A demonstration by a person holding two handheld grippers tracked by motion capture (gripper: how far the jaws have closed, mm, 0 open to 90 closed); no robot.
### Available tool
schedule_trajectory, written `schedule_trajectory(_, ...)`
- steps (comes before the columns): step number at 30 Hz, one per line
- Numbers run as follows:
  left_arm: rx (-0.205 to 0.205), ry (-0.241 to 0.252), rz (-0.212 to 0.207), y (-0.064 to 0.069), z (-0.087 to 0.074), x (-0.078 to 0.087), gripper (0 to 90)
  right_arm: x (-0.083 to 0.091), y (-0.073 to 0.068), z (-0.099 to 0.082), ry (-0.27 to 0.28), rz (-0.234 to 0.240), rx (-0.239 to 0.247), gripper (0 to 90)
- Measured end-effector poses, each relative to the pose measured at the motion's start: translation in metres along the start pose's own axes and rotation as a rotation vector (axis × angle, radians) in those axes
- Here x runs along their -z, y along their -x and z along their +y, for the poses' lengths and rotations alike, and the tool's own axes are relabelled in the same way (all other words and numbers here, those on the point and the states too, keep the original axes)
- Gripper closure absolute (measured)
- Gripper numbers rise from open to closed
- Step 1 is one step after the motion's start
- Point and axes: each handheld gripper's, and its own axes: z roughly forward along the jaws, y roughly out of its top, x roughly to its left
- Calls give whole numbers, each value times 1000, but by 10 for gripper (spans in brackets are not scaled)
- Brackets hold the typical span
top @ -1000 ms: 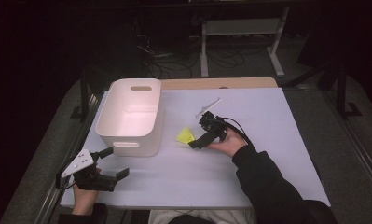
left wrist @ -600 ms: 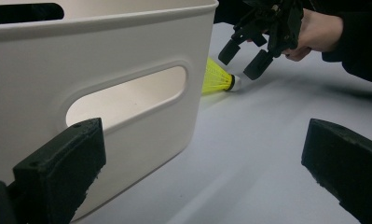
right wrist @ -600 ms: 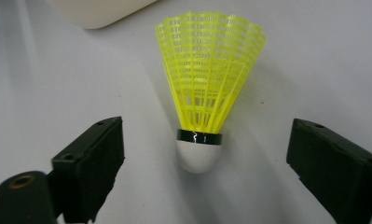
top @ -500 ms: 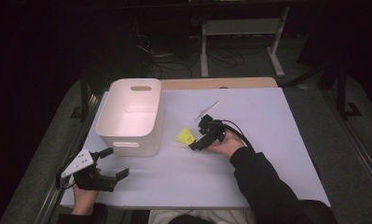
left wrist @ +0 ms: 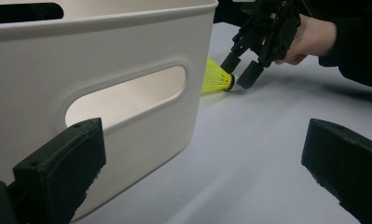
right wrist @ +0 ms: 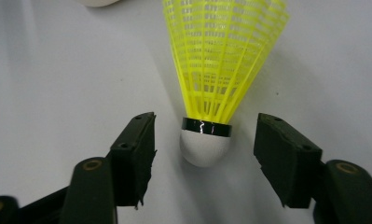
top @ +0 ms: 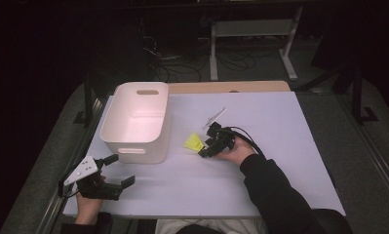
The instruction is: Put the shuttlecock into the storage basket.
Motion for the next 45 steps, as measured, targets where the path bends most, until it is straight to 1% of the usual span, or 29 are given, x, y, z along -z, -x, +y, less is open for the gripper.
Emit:
schedule_trajectory(3, 0, 0, 0, 0, 0, 0, 0, -2, -1, 0, -12, -3, 6, 440)
schedule_trajectory(5, 0, 0, 0, 0, 0, 0, 0, -3, -1, 1, -11, -9, 7, 491)
schedule_trajectory(7, 0, 0, 0, 0, 0, 0, 0, -4, -1, 1, -8, -16, 3, 529)
schedule_trajectory(12, 0, 0, 0, 0, 0, 0, 0, -4, 0, 1, -22, -8, -14, 612)
schedule_trajectory(18, 0, 0, 0, 0, 0, 0, 0, -1, 1, 1, -17, -5, -17, 626)
schedule_trajectory(23, 0, 0, 0, 0, 0, 0, 0, 5, 2, 3, -17, 1, -16, 627)
schedule_trajectory(31, 0, -1, 0, 0, 0, 0, 0, 21, 4, 9, -8, -7, -10, 628)
schedule_trajectory(36, 0, -4, -1, 0, 0, 0, 0, 32, 1, 14, -8, -24, 1, 628)
schedule_trajectory(41, 0, -4, 1, 0, 0, 0, 0, 42, -1, 19, 2, -28, 20, 628)
schedule_trajectory(45, 0, -4, 2, 0, 0, 0, 0, 48, -2, 22, 5, -32, 22, 628)
